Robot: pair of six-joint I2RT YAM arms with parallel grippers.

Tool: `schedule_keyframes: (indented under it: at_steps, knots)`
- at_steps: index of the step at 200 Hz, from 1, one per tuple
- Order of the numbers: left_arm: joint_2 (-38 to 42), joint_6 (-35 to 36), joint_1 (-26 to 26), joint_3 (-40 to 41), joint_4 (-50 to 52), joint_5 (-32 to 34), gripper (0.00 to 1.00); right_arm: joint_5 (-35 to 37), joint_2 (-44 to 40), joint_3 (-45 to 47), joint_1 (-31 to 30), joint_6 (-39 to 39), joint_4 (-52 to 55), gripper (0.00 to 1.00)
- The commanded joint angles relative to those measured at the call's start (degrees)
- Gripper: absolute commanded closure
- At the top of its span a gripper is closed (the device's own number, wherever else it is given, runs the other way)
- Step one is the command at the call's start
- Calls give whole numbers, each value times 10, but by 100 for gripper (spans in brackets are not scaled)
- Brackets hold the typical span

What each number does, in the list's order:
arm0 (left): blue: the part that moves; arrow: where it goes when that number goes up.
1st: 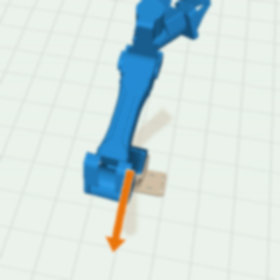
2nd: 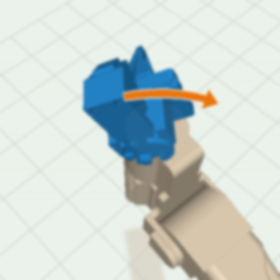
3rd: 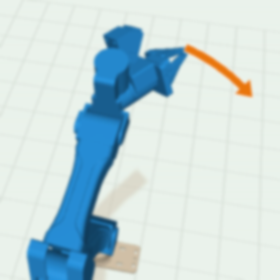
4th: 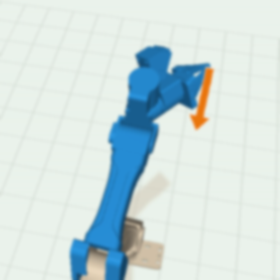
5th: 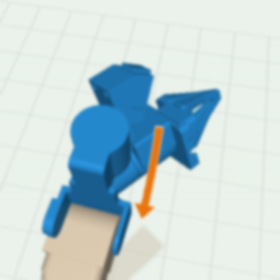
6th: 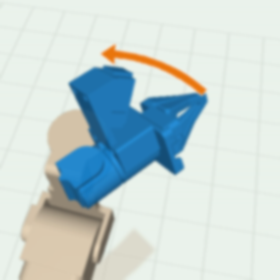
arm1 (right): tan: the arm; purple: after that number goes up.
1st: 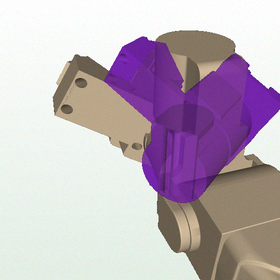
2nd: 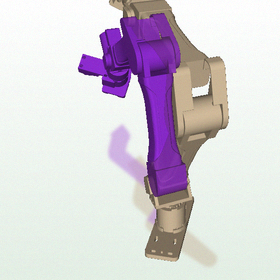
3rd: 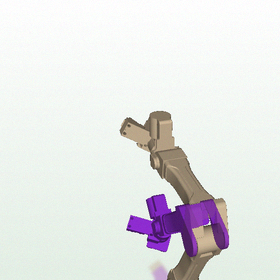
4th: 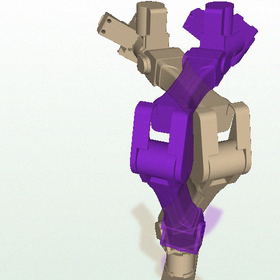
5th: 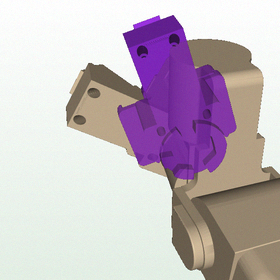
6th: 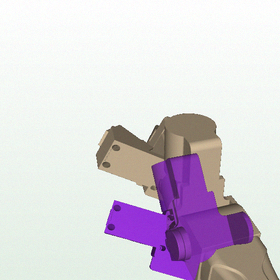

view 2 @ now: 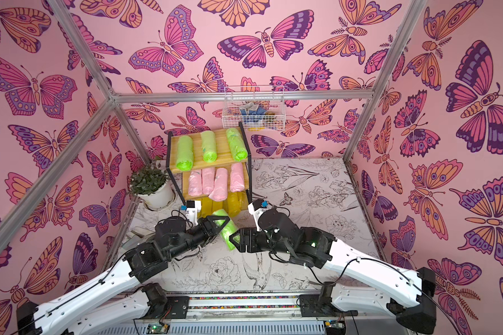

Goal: Sort the rolls of trash bags by color and place them on the shelf
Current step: Pick up the roll of trash bags from the center of the board.

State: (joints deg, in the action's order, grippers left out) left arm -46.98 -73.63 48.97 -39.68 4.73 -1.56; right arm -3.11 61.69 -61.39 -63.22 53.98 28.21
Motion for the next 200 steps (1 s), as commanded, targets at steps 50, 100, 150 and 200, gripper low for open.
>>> schedule_keyframes:
  at_steps: [50, 100, 150, 200]
  knots:
    - [9, -30, -10, 16, -16, -18, 100, -14, 32, -15, -5, 2, -17, 23]
    - [13, -38, -16, 25, -29, -23, 100, -21, 43, -13, -6, 5, -25, 30]
    - [23, -46, -23, 34, -37, -27, 100, -51, 71, -20, -6, 14, -43, 41]
    - [32, -48, -32, 36, -37, -30, 100, -70, 90, -28, -6, 21, -57, 82]
